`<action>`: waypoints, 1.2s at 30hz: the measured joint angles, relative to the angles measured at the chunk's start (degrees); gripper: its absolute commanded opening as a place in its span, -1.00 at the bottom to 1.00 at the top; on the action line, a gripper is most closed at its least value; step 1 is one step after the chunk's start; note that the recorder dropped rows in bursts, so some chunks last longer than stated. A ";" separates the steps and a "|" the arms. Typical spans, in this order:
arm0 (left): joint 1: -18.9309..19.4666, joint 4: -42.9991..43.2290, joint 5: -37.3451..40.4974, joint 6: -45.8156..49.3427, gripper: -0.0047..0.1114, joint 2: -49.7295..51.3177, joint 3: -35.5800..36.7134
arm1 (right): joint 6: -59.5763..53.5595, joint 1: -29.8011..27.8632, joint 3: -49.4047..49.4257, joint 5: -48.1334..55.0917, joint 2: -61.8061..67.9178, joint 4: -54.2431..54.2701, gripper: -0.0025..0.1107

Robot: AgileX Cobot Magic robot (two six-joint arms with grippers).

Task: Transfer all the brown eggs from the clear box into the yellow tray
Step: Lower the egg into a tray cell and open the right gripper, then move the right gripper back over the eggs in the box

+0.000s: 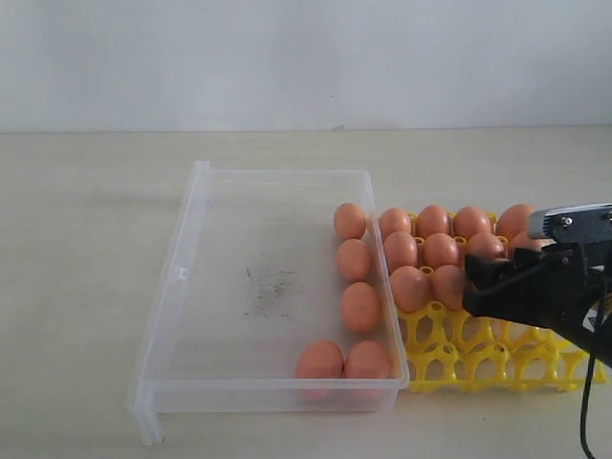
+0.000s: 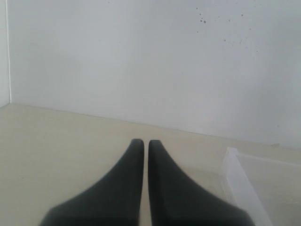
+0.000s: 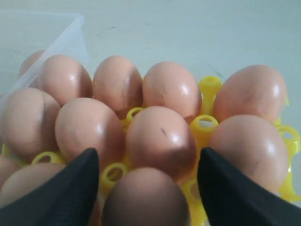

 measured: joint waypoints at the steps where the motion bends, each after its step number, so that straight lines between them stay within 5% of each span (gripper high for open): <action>1: 0.00 0.00 0.00 0.00 -0.85 0.00 0.00 | 0.79 0.00 0.00 0.00 0.00 0.13 0.16; 10: 0.00 0.00 0.00 0.00 -0.85 0.00 0.00 | 6.37 -0.04 0.10 0.19 -11.42 -1.22 0.14; 14: 0.00 0.00 0.00 0.00 -0.85 0.00 0.00 | 13.85 0.11 -0.39 3.55 -19.00 -7.83 -0.22; 23: 0.00 0.00 0.00 0.00 -0.85 0.00 0.00 | 47.61 13.72 -17.04 36.73 -25.85 -43.35 -0.92; 27: 0.00 0.00 0.00 0.00 -0.85 0.00 0.00 | 63.70 22.16 -25.65 48.14 -24.50 -57.46 -0.96; 36: 0.00 0.00 0.00 0.00 -0.85 0.00 0.00 | 98.88 26.60 -34.81 39.88 -14.02 -86.65 -0.96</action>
